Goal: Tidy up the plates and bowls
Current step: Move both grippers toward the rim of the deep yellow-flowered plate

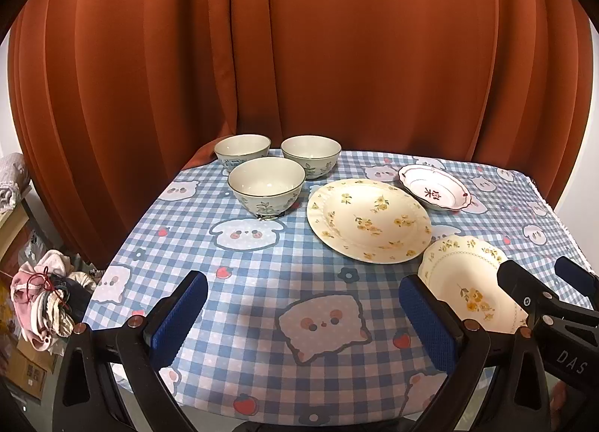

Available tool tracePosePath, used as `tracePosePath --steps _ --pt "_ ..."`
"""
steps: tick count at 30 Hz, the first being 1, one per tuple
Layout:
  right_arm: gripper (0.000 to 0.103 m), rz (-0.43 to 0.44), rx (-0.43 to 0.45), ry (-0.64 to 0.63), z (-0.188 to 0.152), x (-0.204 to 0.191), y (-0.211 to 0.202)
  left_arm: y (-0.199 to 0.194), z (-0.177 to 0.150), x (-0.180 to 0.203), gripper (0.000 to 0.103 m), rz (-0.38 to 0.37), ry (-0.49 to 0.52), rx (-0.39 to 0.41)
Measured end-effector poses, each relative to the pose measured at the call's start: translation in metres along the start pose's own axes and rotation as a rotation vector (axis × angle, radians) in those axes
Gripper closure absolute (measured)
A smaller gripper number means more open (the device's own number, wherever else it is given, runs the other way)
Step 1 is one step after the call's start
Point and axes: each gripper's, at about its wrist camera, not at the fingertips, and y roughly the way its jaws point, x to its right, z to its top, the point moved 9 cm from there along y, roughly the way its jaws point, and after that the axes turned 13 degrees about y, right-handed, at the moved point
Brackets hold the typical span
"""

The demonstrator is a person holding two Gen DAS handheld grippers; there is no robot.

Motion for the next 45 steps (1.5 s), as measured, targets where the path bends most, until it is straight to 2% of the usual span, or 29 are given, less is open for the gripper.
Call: tracePosePath --steps 20,29,34,40,45 --pt "0.0 -0.01 -0.001 0.005 0.0 -0.002 -0.001 0.006 -0.004 -0.001 0.001 -0.011 0.004 -0.01" --pt "0.0 -0.044 -0.026 0.039 -0.002 -0.024 0.0 0.011 0.006 -0.022 0.002 -0.047 0.027 -0.032" --pt "0.0 -0.08 -0.012 0.043 0.0 -0.033 -0.004 0.014 0.01 -0.028 0.002 -0.066 0.04 -0.042" --pt "0.0 -0.109 -0.021 0.06 -0.004 -0.034 -0.008 0.016 0.007 -0.026 0.002 -0.107 0.042 -0.061" --pt "0.0 -0.092 0.003 0.081 -0.002 -0.03 -0.014 0.017 0.011 -0.015 0.002 -0.115 0.059 -0.059"
